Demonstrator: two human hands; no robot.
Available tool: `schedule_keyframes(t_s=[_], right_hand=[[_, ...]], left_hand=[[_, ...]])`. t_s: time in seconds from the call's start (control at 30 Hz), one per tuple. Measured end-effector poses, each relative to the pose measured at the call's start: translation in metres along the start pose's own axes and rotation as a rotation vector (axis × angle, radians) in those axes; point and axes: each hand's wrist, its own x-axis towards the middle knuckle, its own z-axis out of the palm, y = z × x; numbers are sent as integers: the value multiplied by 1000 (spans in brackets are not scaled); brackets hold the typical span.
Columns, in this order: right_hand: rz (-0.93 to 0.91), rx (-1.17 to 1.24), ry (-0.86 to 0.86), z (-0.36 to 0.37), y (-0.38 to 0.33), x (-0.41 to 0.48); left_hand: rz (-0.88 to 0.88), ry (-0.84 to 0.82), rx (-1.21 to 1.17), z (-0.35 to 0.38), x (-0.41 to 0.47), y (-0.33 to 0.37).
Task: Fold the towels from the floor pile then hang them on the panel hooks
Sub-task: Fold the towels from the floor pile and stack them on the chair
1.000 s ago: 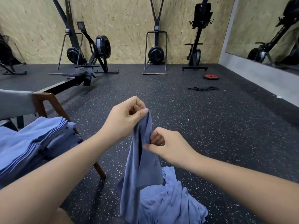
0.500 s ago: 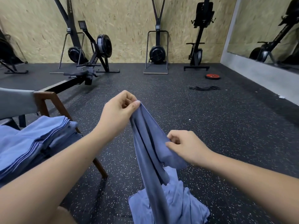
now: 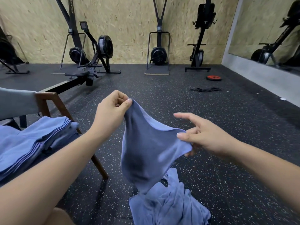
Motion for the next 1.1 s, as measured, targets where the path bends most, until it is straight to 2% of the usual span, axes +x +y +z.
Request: schedule_keyframes(t_s=[0.2,0.33,0.63,0.87,1.1], right_hand=[[-82,106,33,16,-26,-10],[-76,-32,6,18,-30,-12],[-223,-175,194,17,-28,-9],[-290,-3,143,15,-29,-8],[-262,-56,220,15,-20,-2]], left_hand=[[23,-111,-51,16,-16,20],[21,-204,-98,27,-27,29],[3,-399,-211,45,-53,50],[-48,-411,-268,51,-59,55],[-51,-385,-379,56,-61,56]])
